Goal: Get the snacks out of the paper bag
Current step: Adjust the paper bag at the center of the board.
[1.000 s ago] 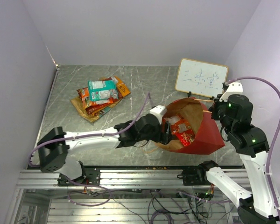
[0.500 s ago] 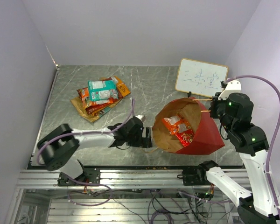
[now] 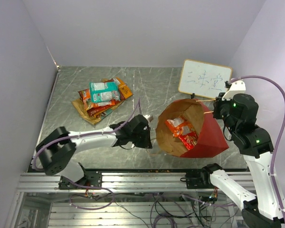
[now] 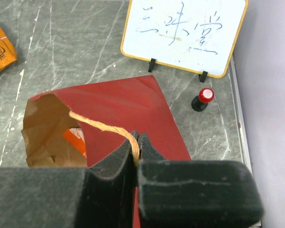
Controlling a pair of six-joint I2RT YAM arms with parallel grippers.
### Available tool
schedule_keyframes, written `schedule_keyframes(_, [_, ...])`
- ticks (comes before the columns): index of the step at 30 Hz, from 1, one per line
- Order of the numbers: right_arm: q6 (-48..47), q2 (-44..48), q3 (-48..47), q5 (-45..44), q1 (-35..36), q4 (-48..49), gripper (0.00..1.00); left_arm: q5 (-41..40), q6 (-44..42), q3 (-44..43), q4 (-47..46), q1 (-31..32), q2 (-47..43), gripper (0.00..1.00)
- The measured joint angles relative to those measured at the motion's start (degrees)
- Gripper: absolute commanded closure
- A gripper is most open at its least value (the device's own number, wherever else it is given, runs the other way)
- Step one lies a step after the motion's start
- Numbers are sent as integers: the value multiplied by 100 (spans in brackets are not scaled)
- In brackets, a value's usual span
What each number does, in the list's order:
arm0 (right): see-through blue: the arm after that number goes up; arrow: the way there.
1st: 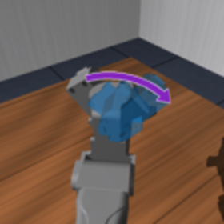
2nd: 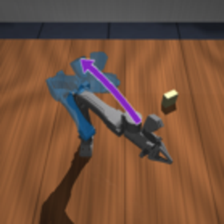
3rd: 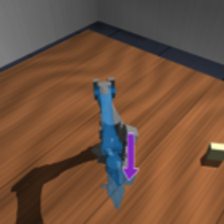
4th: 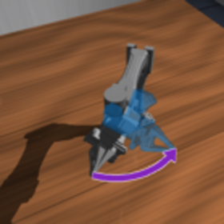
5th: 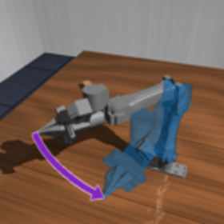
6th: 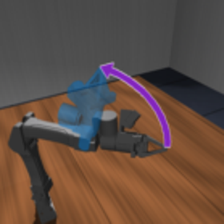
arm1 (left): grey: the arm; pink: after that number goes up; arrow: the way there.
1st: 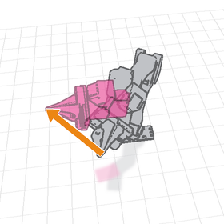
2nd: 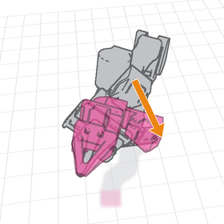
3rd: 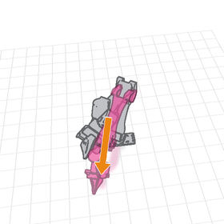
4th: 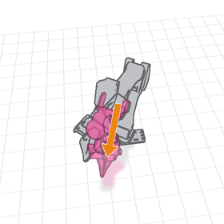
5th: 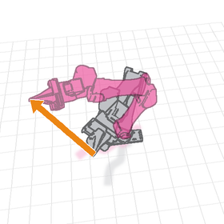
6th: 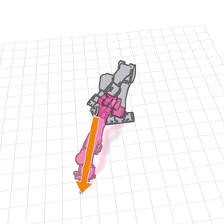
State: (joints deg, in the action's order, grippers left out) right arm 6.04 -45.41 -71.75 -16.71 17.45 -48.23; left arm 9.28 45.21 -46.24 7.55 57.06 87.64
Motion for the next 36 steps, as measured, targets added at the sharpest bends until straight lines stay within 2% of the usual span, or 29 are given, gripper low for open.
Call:
schedule_keyframes(4, [-131,-136,-131,-94,-2,168,100,120,-181,-605,216,48,-739,93])
schedule_keyframes(8, [-358,-442,-424,-584,17,448,100,367,-306,-1366,166,173,-1095,93])
schedule_keyframes(13, [-616,-863,-815,-1307,146,640,100,564,-343,-2426,240,411,-671,93])
schedule_keyframes(21, [-1056,-1364,-1742,-1777,402,1080,100,459,-299,-3781,568,369,63,93])
schedule_keyframes(28, [-1471,-1517,-1799,-1825,713,1578,100,603,9,-3495,538,282,472,93])
schedule_keyframes(33, [-1016,-944,-461,-942,730,1478,100,778,181,-2653,542,439,999,93])
schedule_keyframes(36, [-540,-680,245,-358,739,1126,100,774,94,-2588,813,590,1543,93])
